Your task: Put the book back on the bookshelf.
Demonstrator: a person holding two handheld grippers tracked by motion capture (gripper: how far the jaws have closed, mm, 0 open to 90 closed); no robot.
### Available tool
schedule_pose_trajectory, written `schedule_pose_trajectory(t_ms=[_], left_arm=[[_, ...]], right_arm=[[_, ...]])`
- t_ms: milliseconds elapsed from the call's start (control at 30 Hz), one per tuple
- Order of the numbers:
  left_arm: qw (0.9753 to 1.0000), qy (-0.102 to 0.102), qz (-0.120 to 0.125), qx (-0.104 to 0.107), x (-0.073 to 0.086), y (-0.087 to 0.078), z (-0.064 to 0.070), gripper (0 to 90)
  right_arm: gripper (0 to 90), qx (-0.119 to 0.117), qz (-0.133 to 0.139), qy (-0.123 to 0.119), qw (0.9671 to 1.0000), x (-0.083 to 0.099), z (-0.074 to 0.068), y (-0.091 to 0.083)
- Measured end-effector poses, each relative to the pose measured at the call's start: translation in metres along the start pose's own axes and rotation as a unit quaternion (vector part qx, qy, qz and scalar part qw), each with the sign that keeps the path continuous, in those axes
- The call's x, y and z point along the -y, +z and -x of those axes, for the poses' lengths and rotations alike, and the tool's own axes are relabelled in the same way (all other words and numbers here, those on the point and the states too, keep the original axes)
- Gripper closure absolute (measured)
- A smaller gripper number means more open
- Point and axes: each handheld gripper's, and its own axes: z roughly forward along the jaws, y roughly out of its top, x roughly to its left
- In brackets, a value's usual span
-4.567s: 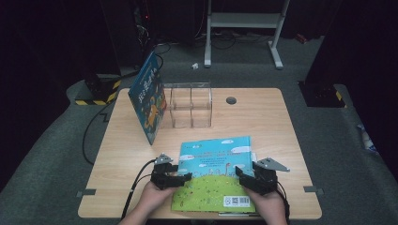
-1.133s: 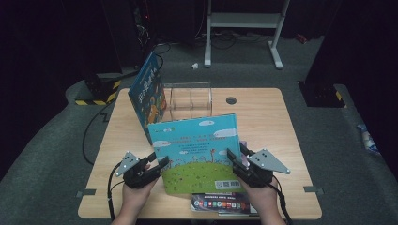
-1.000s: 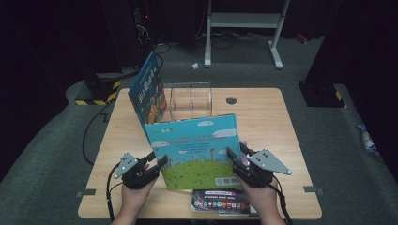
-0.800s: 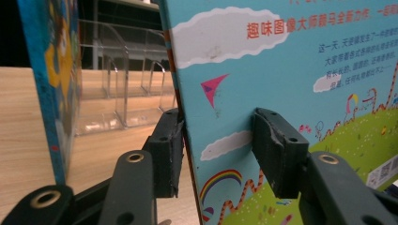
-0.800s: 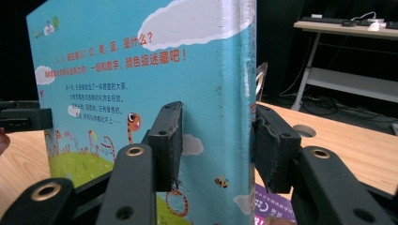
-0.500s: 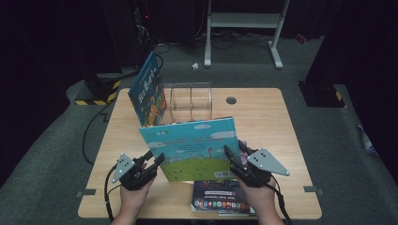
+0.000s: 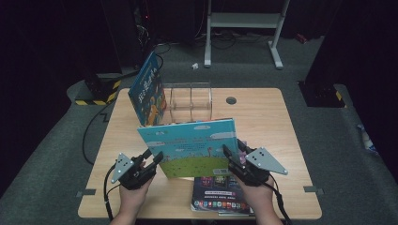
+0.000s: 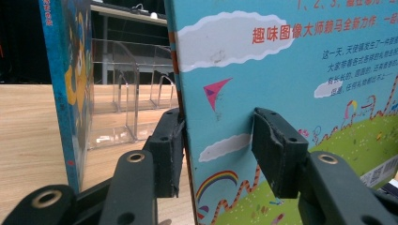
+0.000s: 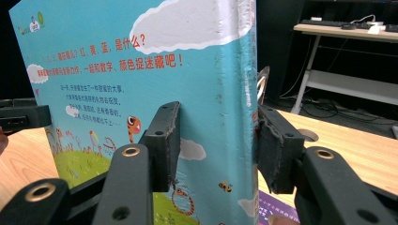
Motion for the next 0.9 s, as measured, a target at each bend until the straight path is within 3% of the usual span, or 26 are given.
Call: schedule_pose_trajectory(t_ms=[367,900], left_arm=[[0.9999,0.005,0.011,-0.004,-0.003,0.010,-0.004,54.4],[0.9996,0.008,0.027,-0.009,-0.006,0.019,-0.013,54.3]], right_arm=[[52.1,0.010,0.005,0.005,0.9999,-0.004,0.003,0.009],[51.7,0.016,0.020,-0.010,0.9996,-0.015,0.003,0.021]])
